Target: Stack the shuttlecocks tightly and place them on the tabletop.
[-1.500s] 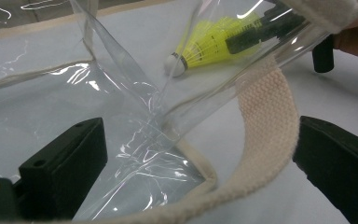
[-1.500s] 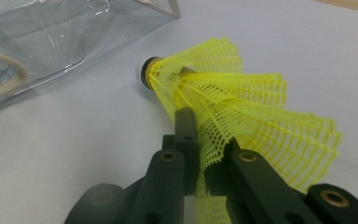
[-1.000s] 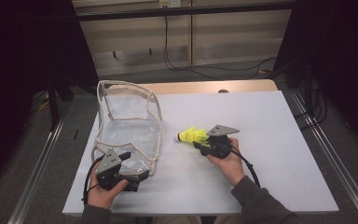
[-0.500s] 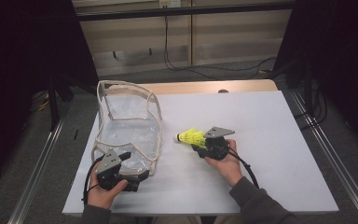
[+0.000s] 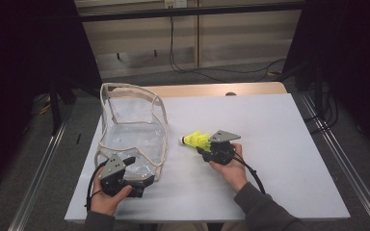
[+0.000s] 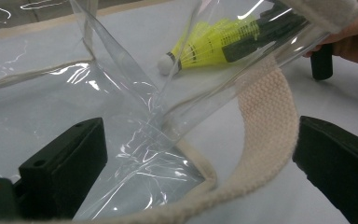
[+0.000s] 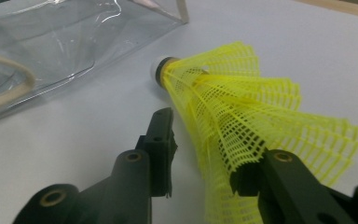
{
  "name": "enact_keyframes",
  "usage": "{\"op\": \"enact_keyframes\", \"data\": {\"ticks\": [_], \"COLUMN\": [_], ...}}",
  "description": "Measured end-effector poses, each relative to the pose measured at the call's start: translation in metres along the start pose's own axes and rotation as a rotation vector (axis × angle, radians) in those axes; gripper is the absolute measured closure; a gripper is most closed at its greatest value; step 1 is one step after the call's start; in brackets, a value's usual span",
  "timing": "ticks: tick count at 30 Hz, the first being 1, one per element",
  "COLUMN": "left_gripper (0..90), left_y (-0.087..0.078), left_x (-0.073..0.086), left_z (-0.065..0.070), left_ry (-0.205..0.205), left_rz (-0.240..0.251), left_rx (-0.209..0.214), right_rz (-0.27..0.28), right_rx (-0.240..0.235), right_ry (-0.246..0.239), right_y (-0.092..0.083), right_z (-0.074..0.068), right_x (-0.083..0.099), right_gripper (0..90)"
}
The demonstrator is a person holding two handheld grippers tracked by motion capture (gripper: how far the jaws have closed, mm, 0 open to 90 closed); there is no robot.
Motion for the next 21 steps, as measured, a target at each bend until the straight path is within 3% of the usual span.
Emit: {"op": "enact_keyframes", "data": {"ticks": [7, 12, 21], "left_gripper": [3.0, 3.0, 3.1], "left_y": [0.0, 0.0, 0.0], "left_x": [0.0, 0.0, 0.0], "left_z": [0.0, 0.0, 0.0], "left_ry": [0.001, -0.003, -0.002], "left_rz": [-0.002, 0.003, 0.003], "left_rx": [0.0, 0.003, 0.002], "right_rz": [-0.012, -0.023, -0.036], "right_rx": [0.037, 0.057, 0.014], "right_ry": [-0.035, -0.049, -0.06], "right_y": [0.009, 0.014, 0.014], "right_z": [0.004, 0.007, 0.007], "right_x": [-0.002, -0.003, -0.005], "right_gripper": [67.1, 75.8, 79.8]}}
Point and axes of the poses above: each handheld gripper's, and its own axes: y roughly forward along the jaws, x roughly out of its underside, z roughly to its right, the point moved 7 cm from there along y, roughly forward along the jaws, and after that the axes turned 10 degrees about z, right-handed, at the moved point
